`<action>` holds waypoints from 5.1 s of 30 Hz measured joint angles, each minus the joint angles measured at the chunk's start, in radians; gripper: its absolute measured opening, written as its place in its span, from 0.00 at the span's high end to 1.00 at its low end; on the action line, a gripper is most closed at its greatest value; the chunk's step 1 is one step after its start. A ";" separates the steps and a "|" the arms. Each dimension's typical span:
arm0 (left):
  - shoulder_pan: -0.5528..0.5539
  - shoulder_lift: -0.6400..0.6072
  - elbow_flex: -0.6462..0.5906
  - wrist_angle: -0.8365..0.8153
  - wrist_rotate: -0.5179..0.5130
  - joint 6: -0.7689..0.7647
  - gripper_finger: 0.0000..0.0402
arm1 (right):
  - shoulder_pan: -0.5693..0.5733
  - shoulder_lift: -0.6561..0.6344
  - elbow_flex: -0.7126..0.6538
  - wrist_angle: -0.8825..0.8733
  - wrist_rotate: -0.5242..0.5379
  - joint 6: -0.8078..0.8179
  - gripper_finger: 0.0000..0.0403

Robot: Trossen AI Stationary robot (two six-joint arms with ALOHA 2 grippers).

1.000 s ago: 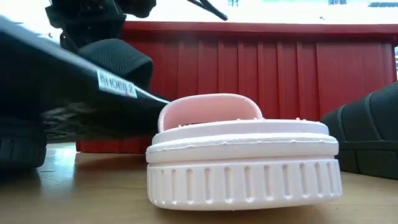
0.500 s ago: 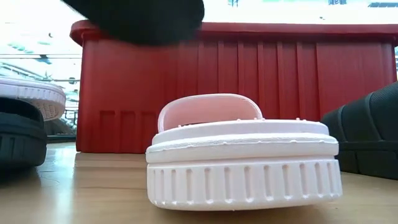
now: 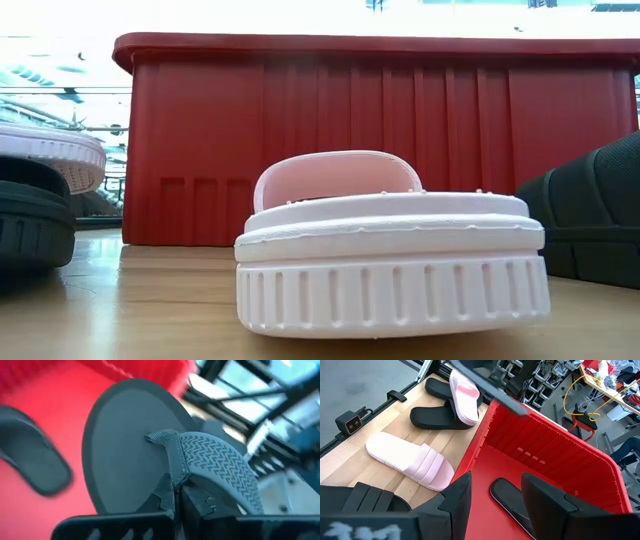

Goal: Pick and place slides into bin
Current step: Put the black slipper into the red bin, then put the black slide into the red bin

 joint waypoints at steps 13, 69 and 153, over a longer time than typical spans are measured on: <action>0.399 0.001 0.177 -0.103 -0.130 0.355 1.00 | 0.000 0.000 0.000 0.000 0.000 0.000 0.59; 0.791 0.025 -0.758 0.630 -0.093 0.584 1.00 | 0.000 0.000 0.000 0.000 0.003 -0.048 0.59; 0.818 0.185 -0.666 0.421 -0.050 0.477 0.59 | 0.000 0.000 0.000 0.000 0.003 -0.046 0.59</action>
